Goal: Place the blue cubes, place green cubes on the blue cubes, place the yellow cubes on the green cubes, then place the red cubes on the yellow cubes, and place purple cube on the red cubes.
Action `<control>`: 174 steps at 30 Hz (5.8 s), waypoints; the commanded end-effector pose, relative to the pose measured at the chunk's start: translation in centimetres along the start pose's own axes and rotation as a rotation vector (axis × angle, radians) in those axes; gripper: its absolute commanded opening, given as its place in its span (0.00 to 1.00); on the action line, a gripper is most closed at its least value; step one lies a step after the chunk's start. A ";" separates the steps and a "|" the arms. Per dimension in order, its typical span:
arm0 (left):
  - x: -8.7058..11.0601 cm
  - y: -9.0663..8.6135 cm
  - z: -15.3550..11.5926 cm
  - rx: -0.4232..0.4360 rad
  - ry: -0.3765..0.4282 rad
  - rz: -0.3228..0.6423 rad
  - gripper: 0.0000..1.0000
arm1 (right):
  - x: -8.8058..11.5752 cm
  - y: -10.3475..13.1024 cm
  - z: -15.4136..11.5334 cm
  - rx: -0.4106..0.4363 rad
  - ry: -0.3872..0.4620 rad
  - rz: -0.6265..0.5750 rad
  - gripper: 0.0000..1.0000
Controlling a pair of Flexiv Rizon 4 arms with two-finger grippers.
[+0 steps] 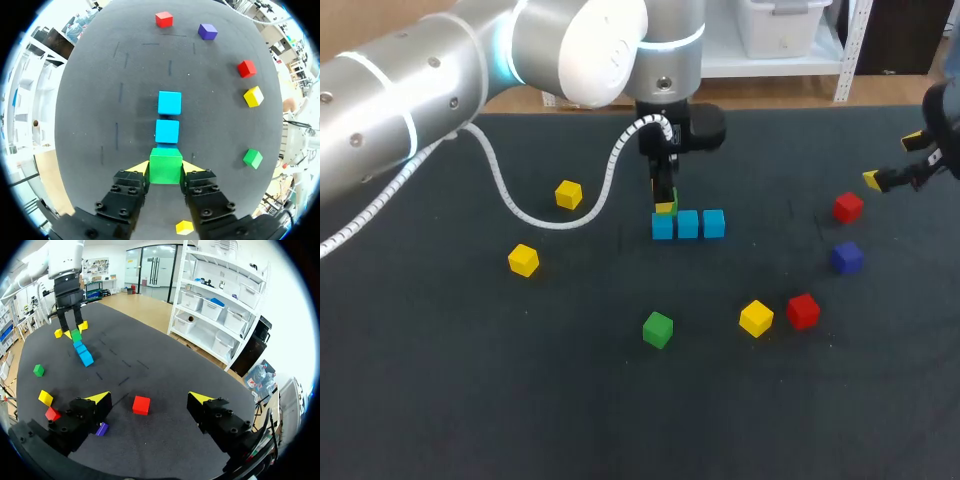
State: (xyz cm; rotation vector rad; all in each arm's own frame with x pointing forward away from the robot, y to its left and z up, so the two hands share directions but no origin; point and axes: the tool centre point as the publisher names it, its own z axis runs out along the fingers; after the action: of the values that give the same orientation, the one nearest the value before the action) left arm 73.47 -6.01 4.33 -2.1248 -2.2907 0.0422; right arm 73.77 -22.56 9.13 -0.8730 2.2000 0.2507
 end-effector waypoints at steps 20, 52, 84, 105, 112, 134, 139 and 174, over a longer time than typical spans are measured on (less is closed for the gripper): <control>-1.1 1.9 1.3 0.047 0.006 0.036 0.00 | 0.0 0.0 0.1 0.004 0.001 0.000 1.00; -0.8 1.5 2.0 0.065 0.016 0.029 0.00 | 0.0 0.0 0.1 0.004 0.001 0.000 1.00; -0.6 -0.1 1.8 0.058 0.010 0.031 0.00 | 0.0 0.0 0.1 0.004 0.001 0.000 1.00; -1.0 -0.1 2.1 0.079 0.003 0.040 1.00 | 0.0 0.0 0.1 0.004 0.001 0.000 1.00; -0.9 0.0 2.0 0.078 0.001 0.026 1.00 | 0.0 0.0 0.1 0.004 0.001 0.000 1.00; -1.1 -0.1 1.8 0.066 -0.010 0.031 0.28 | 0.0 0.0 0.1 0.004 0.001 0.000 1.00; -1.1 -0.2 1.8 0.066 -0.011 0.034 0.22 | 0.0 0.0 0.1 0.004 0.001 0.000 1.00; -1.1 -0.1 1.9 0.060 -0.005 0.024 0.38 | 0.0 0.0 0.1 0.004 0.001 0.000 1.00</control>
State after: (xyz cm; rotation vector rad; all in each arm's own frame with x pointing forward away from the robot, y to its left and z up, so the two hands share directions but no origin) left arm 73.47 -7.19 2.39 -2.1232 -2.2373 0.1191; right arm 73.77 -22.56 9.13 -0.8730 2.2000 0.2508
